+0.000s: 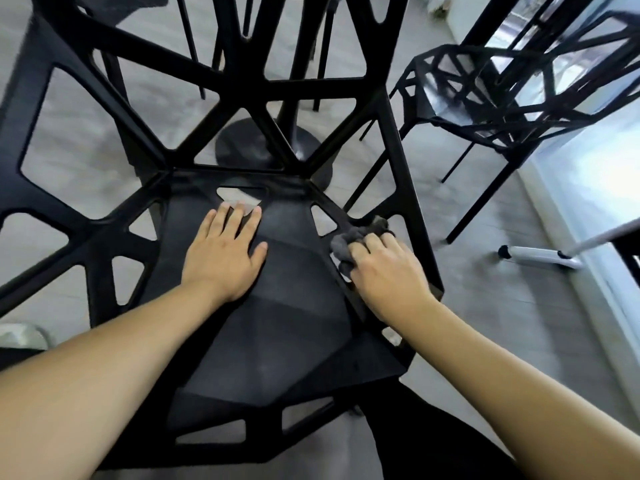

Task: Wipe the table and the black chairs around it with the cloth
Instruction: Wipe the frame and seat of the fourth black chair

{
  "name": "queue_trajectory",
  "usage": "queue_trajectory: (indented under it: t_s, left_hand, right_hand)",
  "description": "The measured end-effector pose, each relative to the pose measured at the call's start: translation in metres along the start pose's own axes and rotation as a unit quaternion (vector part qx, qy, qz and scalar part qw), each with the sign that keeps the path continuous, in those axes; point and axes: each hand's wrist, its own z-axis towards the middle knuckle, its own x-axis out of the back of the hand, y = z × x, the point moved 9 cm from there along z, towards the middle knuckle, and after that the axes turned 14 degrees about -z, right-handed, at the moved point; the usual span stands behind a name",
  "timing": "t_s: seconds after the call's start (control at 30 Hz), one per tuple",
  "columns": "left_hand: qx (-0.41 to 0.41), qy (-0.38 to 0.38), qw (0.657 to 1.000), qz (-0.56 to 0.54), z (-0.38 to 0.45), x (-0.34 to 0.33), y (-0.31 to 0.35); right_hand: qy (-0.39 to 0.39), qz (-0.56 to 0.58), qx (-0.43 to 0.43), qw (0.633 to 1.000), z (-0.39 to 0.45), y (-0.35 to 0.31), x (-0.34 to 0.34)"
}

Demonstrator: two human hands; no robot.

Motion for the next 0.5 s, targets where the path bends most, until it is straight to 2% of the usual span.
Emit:
queue_trajectory:
  t_s: [0.13,0.5]
  left_hand:
    - [0.002,-0.011,1.0,0.006,0.0,-0.001,-0.001]
    - [-0.005,-0.005,1.0,0.004,-0.002,-0.001,0.001]
  right_hand:
    - [0.034,-0.016,-0.052,0.998,-0.024,0.014,0.003]
    - [0.088,-0.013,-0.047,0.995,0.074,-0.042,-0.021]
